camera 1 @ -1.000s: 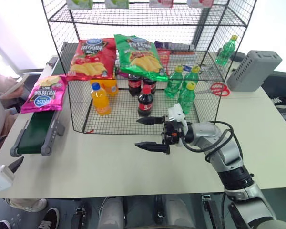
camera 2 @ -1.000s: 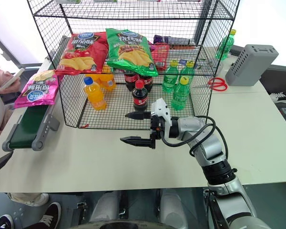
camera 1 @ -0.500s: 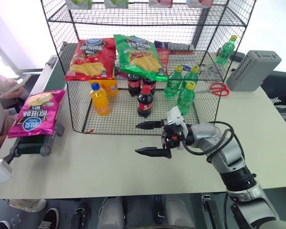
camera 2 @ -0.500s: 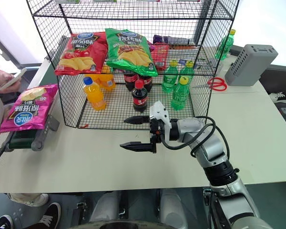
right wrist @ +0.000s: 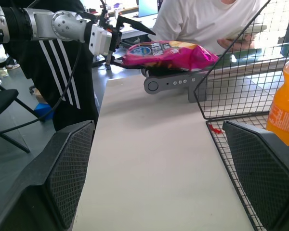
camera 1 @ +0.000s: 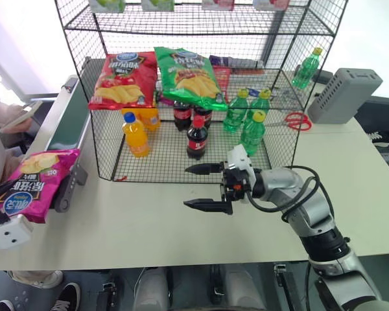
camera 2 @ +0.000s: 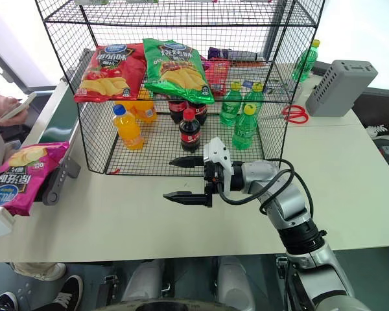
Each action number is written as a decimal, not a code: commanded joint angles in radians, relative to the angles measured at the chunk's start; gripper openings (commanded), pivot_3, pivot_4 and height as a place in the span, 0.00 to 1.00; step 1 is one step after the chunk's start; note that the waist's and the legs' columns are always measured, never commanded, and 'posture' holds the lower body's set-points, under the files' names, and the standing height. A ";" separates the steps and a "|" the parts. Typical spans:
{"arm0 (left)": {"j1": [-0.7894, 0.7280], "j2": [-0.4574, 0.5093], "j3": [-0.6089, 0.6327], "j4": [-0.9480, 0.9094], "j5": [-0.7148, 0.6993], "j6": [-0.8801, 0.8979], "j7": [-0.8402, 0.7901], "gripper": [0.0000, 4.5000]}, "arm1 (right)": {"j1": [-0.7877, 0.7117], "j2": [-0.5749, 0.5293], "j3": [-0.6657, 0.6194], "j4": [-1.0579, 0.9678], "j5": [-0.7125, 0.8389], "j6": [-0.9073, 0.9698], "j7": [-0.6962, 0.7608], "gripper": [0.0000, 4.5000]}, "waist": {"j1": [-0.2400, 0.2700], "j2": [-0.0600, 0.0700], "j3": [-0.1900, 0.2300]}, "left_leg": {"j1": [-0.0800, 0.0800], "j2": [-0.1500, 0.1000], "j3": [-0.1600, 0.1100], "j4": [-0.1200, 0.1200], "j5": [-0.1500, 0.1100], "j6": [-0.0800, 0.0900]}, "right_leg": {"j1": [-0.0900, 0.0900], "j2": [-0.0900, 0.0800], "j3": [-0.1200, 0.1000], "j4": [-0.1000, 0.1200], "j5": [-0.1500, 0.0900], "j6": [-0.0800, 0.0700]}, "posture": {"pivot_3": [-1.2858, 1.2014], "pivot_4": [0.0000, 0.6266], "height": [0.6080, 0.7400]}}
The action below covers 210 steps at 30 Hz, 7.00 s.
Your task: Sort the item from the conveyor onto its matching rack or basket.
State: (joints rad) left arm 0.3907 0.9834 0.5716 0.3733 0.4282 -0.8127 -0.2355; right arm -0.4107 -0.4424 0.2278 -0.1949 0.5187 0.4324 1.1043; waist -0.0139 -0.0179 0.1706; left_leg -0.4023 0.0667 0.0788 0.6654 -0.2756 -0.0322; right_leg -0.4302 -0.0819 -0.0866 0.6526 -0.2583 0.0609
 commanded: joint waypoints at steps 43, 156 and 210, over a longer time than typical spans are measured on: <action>-0.269 -0.140 -0.206 -0.750 -2.096 1.588 -0.724 0.01 | -0.065 -0.184 -0.222 -0.063 0.411 0.444 0.046 1.00 | 0.008 0.001 0.000 | 0.006 -0.001 -0.002 0.000 0.000 0.000 | 0.006 0.004 0.003 0.000 0.000 -0.001 | 0.52 0.24 0.98; -0.612 -0.537 -0.416 -0.743 -1.231 1.229 -0.664 1.00 | -0.299 -0.313 -0.205 0.391 -1.016 -0.494 -0.766 1.00 | 0.013 0.001 0.002 | 0.001 -0.003 -0.001 0.001 0.002 -0.003 | 0.003 0.003 0.003 -0.003 0.001 0.001 | 0.52 0.24 0.98; -0.540 -0.525 -0.411 -0.664 -1.194 1.109 -0.764 1.00 | -0.264 -0.375 -0.271 0.317 -0.464 -0.504 -0.253 0.02 | 0.004 0.002 0.002 | 0.001 -0.002 -0.001 0.000 0.002 -0.002 | 0.003 0.002 0.003 -0.003 0.001 0.001 | 0.52 0.24 0.98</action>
State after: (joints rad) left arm -0.1500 0.4518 0.1370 -0.2691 -0.7539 0.3112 -0.9989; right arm -0.6678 -0.8031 0.0134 0.1530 -0.0031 -0.0936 0.8329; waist -0.0102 -0.0160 0.1724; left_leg -0.4010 0.0642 0.0778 0.6658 -0.2739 -0.0344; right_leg -0.4271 -0.0796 -0.0835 0.6498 -0.2576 0.0618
